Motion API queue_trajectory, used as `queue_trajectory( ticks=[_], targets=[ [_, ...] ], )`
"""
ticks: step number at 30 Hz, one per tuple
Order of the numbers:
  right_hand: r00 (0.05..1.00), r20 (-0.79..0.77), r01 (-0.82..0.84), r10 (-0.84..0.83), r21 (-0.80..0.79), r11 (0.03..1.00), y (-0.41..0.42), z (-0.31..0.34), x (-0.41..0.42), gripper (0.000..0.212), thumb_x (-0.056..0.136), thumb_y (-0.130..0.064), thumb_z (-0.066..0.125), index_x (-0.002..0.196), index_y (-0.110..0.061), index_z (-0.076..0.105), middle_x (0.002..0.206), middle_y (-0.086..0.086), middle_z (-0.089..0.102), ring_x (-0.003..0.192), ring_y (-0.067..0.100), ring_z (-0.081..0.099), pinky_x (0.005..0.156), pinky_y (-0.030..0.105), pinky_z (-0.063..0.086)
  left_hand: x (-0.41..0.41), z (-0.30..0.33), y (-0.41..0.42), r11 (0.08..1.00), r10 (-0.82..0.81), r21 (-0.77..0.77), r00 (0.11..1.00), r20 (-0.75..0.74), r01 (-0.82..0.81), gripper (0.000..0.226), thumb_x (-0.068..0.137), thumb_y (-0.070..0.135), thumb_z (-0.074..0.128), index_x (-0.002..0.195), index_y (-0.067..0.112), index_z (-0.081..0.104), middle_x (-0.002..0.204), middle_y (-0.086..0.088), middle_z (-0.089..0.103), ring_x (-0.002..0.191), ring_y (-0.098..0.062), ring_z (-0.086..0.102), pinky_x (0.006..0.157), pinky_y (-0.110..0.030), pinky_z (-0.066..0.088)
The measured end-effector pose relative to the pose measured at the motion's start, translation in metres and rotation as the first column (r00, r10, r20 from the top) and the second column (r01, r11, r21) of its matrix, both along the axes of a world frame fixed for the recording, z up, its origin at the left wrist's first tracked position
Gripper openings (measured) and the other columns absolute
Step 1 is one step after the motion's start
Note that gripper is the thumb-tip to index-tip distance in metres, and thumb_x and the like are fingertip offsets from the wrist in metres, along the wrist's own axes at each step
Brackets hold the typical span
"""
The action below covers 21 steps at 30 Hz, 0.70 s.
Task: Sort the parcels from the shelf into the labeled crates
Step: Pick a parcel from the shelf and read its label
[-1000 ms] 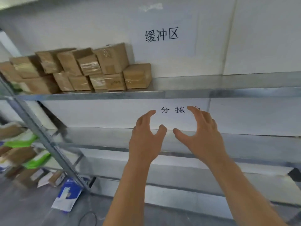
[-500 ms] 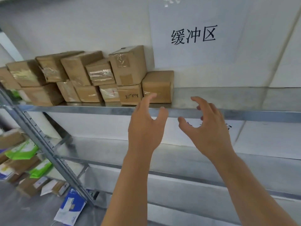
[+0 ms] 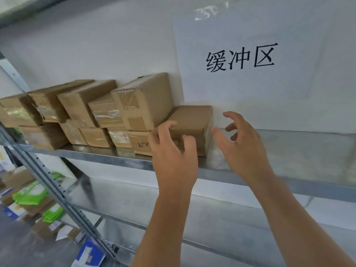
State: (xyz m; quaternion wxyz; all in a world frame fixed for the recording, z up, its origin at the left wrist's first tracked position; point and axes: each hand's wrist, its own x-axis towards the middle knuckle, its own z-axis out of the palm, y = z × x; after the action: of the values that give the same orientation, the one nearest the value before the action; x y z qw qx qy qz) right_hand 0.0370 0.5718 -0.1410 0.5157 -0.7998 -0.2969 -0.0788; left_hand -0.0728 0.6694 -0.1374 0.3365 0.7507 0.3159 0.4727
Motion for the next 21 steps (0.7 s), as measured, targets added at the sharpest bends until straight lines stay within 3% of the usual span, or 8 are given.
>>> queue_trajectory(
  ticks=[4,7,9,10,12,15,17,21],
  targets=[
    [0.993,-0.111,-0.036,0.04,0.041,0.999,0.01,0.007,0.01,0.065,0.09,-0.076,0.042,0.139,-0.034,0.054,0.107,-0.01,0.063,0.095,0.017,0.064,0.086,0.04,0.054,0.009,0.007,-0.002,0.999,-0.008,-0.053,1.0,0.028,0.01,0.046,0.102,0.037,0.054,0.148,0.032,0.048,0.127,0.006,0.056,0.1,-0.005,0.059,0.075,-0.009,0.043],
    [0.987,-0.149,-0.052,0.061,0.062,0.997,0.008,0.012,0.013,0.039,0.1,-0.064,0.041,0.096,-0.032,0.064,0.075,-0.017,0.062,0.076,0.007,0.058,0.071,0.033,0.04,0.015,0.013,0.004,0.991,-0.029,-0.133,0.999,-0.034,0.024,0.049,0.106,0.05,0.046,0.148,0.028,0.056,0.104,-0.001,0.069,0.098,-0.017,0.066,0.091,-0.037,0.057],
    [0.979,-0.191,-0.057,0.071,0.077,0.995,0.005,0.018,0.011,0.045,0.102,-0.058,0.041,0.069,-0.028,0.042,0.053,-0.014,0.046,0.059,0.009,0.044,0.061,0.032,0.032,0.017,0.016,0.005,0.975,-0.096,-0.207,0.993,-0.071,0.08,0.045,0.107,0.054,0.044,0.109,0.018,0.072,0.084,-0.004,0.067,0.086,-0.022,0.065,0.083,-0.042,0.053],
    [0.975,-0.206,-0.06,0.077,0.086,0.995,0.004,0.019,0.011,0.049,0.102,-0.055,0.043,0.068,-0.02,0.038,0.053,-0.011,0.04,0.058,0.012,0.04,0.059,0.033,0.031,0.017,0.018,0.004,0.964,-0.135,-0.244,0.987,-0.088,0.11,0.046,0.107,0.054,0.045,0.085,0.019,0.065,0.074,-0.001,0.061,0.076,-0.019,0.06,0.075,-0.039,0.047],
    [0.973,-0.21,-0.073,0.092,0.098,0.992,-0.001,0.022,0.008,0.046,0.1,-0.046,0.045,0.07,-0.012,0.043,0.06,0.001,0.04,0.062,0.02,0.039,0.059,0.036,0.033,0.013,0.021,0.0,0.951,-0.186,-0.27,0.976,-0.114,0.15,0.043,0.106,0.053,0.048,0.077,0.022,0.057,0.072,0.004,0.056,0.07,-0.013,0.054,0.068,-0.034,0.041],
    [0.978,-0.172,-0.097,0.115,0.11,0.989,-0.014,0.025,-0.001,0.028,0.097,-0.038,0.049,0.088,-0.018,0.065,0.079,0.018,0.059,0.071,0.03,0.054,0.062,0.038,0.047,0.009,0.022,-0.002,0.937,-0.233,-0.284,0.969,-0.077,0.202,0.021,0.103,0.047,0.054,0.109,0.028,0.062,0.099,0.006,0.065,0.086,-0.009,0.06,0.07,-0.026,0.045],
    [0.98,-0.157,-0.095,0.121,0.163,0.982,-0.024,0.025,-0.006,0.017,0.098,-0.03,0.053,0.106,-0.039,0.066,0.081,0.007,0.064,0.074,0.019,0.061,0.064,0.032,0.049,0.003,0.023,-0.007,0.904,-0.302,-0.327,0.953,-0.025,0.277,0.022,0.103,0.035,0.061,0.124,0.034,0.053,0.107,0.015,0.061,0.096,-0.011,0.063,0.075,-0.024,0.052],
    [0.993,-0.052,-0.088,0.104,0.255,0.963,-0.045,0.021,-0.025,0.049,0.095,-0.008,0.057,0.128,-0.044,0.053,0.103,-0.017,0.064,0.091,-0.004,0.064,0.06,0.007,0.047,-0.02,0.012,-0.018,0.891,-0.395,-0.233,0.918,0.022,0.389,0.058,0.091,0.005,0.072,0.136,0.031,0.046,0.124,0.013,0.06,0.111,-0.013,0.065,0.085,-0.022,0.06]
  ],
)
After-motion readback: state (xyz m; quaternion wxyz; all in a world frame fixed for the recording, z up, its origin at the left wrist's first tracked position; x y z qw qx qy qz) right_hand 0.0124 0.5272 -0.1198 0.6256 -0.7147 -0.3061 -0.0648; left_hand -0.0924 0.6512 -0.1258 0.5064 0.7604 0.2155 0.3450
